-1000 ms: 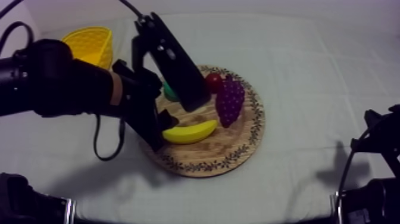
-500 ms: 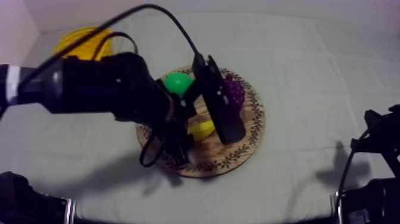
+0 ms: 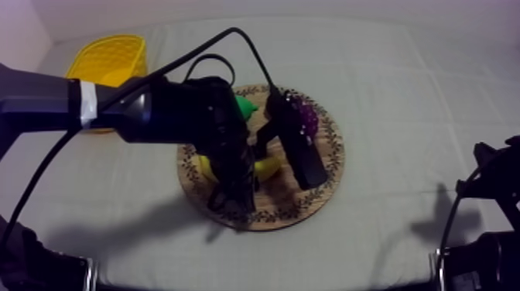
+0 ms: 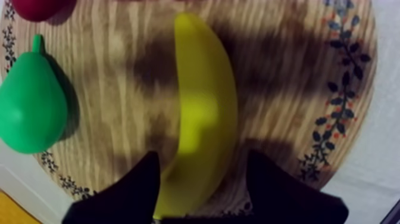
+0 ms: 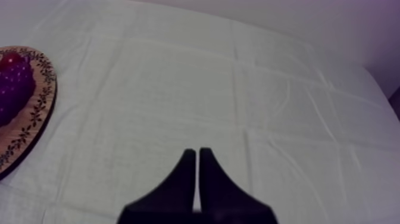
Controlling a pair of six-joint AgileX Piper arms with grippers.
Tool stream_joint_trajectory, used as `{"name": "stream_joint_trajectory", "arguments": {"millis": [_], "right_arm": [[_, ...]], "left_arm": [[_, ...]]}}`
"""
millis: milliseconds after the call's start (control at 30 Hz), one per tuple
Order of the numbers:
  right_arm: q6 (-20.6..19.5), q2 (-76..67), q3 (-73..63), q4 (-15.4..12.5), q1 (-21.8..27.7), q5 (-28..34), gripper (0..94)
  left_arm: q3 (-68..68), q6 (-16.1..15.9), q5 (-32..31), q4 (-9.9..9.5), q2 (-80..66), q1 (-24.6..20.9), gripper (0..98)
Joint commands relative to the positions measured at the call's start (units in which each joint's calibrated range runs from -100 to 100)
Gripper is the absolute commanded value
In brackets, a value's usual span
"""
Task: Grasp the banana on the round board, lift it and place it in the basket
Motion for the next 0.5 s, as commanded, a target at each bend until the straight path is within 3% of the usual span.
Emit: {"name": "stream_joint_trajectory", "arguments": {"millis": [0,300,467], "right_arm": [[0.0,0.0,0.0,0.0,0.0,0.0,0.3],[0.0,0.0,0.0,0.0,0.0,0.0,0.3],[0.0,0.0,0.0,0.0,0.0,0.0,0.3]], "left_arm": [[-1.6,0.3,1.4,-0.18,0.8,-0.1,51.3],[-5.4,2.4,4.6,-1.32,4.3,-0.9,40.5],[-5.9,4.3,5.6,-2.29,5.2,-1.2,28.5]]}}
